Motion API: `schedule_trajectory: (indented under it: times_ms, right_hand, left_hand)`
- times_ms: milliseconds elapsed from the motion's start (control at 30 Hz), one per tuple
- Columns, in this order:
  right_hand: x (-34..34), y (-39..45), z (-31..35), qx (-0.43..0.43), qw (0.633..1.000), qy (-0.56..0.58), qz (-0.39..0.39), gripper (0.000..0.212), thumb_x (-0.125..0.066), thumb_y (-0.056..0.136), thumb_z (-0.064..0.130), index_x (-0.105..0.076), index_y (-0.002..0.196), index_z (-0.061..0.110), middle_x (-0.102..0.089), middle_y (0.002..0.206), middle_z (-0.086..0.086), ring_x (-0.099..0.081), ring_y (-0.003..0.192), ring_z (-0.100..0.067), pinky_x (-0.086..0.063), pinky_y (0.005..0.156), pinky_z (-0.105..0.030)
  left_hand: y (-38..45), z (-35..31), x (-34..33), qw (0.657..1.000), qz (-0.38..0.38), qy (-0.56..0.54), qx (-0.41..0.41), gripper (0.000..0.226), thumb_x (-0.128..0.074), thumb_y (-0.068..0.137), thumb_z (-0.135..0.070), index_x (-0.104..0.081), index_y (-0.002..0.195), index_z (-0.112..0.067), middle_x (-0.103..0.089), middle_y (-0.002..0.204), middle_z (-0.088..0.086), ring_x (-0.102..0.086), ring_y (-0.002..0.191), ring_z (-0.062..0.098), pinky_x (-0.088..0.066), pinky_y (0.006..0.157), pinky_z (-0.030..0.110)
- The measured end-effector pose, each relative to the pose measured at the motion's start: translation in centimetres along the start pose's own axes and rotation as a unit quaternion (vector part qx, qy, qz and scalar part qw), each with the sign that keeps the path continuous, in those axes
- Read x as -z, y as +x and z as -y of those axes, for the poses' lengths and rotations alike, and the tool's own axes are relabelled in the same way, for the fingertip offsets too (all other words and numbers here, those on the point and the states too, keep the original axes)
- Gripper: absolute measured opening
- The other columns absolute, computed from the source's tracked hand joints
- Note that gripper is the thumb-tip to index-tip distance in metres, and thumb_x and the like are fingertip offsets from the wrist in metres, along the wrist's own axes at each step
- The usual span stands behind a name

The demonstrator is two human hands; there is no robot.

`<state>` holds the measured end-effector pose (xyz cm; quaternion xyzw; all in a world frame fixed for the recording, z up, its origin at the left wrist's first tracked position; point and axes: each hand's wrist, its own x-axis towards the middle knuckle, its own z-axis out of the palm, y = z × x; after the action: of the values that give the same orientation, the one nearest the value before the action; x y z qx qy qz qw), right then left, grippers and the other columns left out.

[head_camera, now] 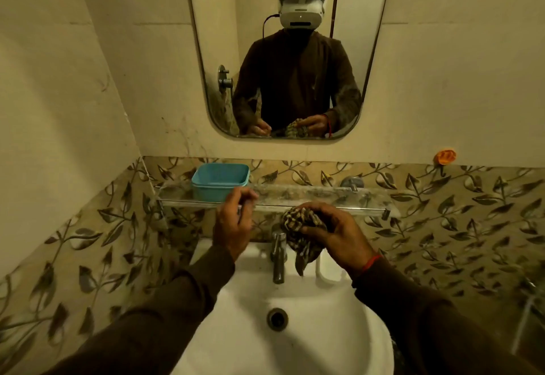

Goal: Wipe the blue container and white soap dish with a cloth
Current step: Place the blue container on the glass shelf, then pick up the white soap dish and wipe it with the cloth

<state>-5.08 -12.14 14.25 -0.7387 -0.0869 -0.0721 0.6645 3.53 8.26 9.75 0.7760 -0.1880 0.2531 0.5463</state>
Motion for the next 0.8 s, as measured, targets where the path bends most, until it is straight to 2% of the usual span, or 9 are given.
schedule_trajectory:
  times_ms: [67,167,267,367,433,500,600,733,800]
  right_hand:
    - [0.7,-0.5,-0.9,-0.002,1.000,0.017,-0.013,0.033,-0.068,0.081,-0.003,-0.068,0.106,0.018,-0.068,0.108,-0.009,-0.063,0.106,-0.027,-0.054,0.087,-0.033]
    - [1.8,-1.1,-1.9,-0.014,0.998,-0.054,-0.032,0.030,-0.076,0.070,0.036,-0.070,0.099,0.039,-0.051,0.113,-0.005,-0.048,0.115,-0.024,-0.045,0.101,-0.041]
    - [2.8,-2.0,-3.2,-0.037,0.996,-0.063,-0.041,0.029,-0.071,0.073,0.045,-0.067,0.102,0.042,-0.044,0.117,-0.004,-0.043,0.120,-0.023,-0.042,0.105,-0.043]
    - [3.7,-2.8,-5.2,-0.066,0.995,0.053,-0.050,0.023,-0.058,0.091,0.024,-0.058,0.114,0.030,-0.061,0.117,-0.008,-0.061,0.111,-0.024,-0.055,0.089,-0.043]
    - [4.0,-3.4,-6.3,-0.110,0.986,0.096,-0.087,0.021,-0.051,0.096,0.025,-0.055,0.113,0.037,-0.068,0.108,-0.002,-0.069,0.094,-0.018,-0.060,0.067,-0.038]
    - [4.5,-4.0,-7.6,-0.165,0.971,0.124,-0.121,0.020,-0.048,0.098,0.029,-0.052,0.114,0.041,-0.069,0.105,-0.002,-0.072,0.084,-0.022,-0.059,0.058,-0.045]
    - [5.4,-4.3,-9.7,-0.206,0.944,0.211,-0.147,0.029,-0.048,0.098,0.022,-0.048,0.124,0.036,-0.066,0.116,-0.007,-0.069,0.096,-0.032,-0.057,0.066,-0.057]
    - [6.9,-3.9,-11.5,-0.193,0.923,0.228,-0.241,0.028,-0.044,0.095,-0.002,-0.051,0.117,0.014,-0.059,0.118,-0.023,-0.062,0.103,-0.041,-0.054,0.079,-0.059]
    - [8.0,-3.8,-12.4,-0.213,0.898,0.254,-0.287,0.033,-0.045,0.091,-0.011,-0.058,0.107,0.014,-0.061,0.112,-0.025,-0.061,0.100,-0.042,-0.052,0.083,-0.057]
  left_hand:
    - [-4.2,-1.4,-2.7,0.978,0.089,-0.126,0.143,0.021,-0.040,0.095,-0.030,-0.061,0.095,-0.028,-0.066,0.085,0.009,-0.063,0.074,0.021,-0.054,0.063,0.036]
    - [-7.8,-2.5,-6.4,0.890,0.153,-0.225,0.365,0.042,-0.027,0.104,-0.053,-0.064,0.114,-0.036,-0.070,0.118,0.015,-0.067,0.105,0.035,-0.059,0.080,0.043]
    - [-9.0,-2.7,-8.7,0.807,0.211,-0.353,0.423,0.049,-0.032,0.103,-0.052,-0.075,0.114,-0.030,-0.075,0.119,0.011,-0.072,0.106,0.030,-0.057,0.091,0.050]
    - [-9.2,-3.0,-10.6,0.821,0.199,-0.352,0.403,0.028,-0.057,0.094,-0.039,-0.075,0.113,-0.029,-0.077,0.116,0.005,-0.073,0.106,0.022,-0.062,0.080,0.037]
    - [-9.0,-2.5,-11.7,0.844,0.169,-0.332,0.387,0.029,-0.059,0.097,-0.018,-0.063,0.126,-0.022,-0.078,0.114,0.005,-0.073,0.106,0.023,-0.062,0.079,0.035]
    - [-8.7,-2.2,-12.7,0.848,0.178,-0.306,0.394,0.031,-0.056,0.099,-0.009,-0.059,0.126,-0.023,-0.080,0.104,0.000,-0.074,0.099,0.016,-0.061,0.077,0.030]
    - [-8.6,-2.3,-13.8,0.852,0.213,-0.241,0.414,0.026,-0.042,0.105,-0.027,-0.066,0.106,-0.038,-0.075,0.094,-0.020,-0.068,0.078,-0.008,-0.053,0.058,0.010]
    - [-8.3,-0.3,-15.9,0.857,0.199,-0.185,0.439,0.031,-0.035,0.106,-0.027,-0.065,0.117,-0.027,-0.063,0.120,-0.001,-0.058,0.106,0.018,-0.043,0.075,0.029]
    - [-8.0,1.5,-17.2,0.853,0.175,-0.139,0.472,0.030,-0.041,0.103,-0.017,-0.062,0.125,-0.018,-0.061,0.123,0.010,-0.057,0.103,0.026,-0.044,0.072,0.031]
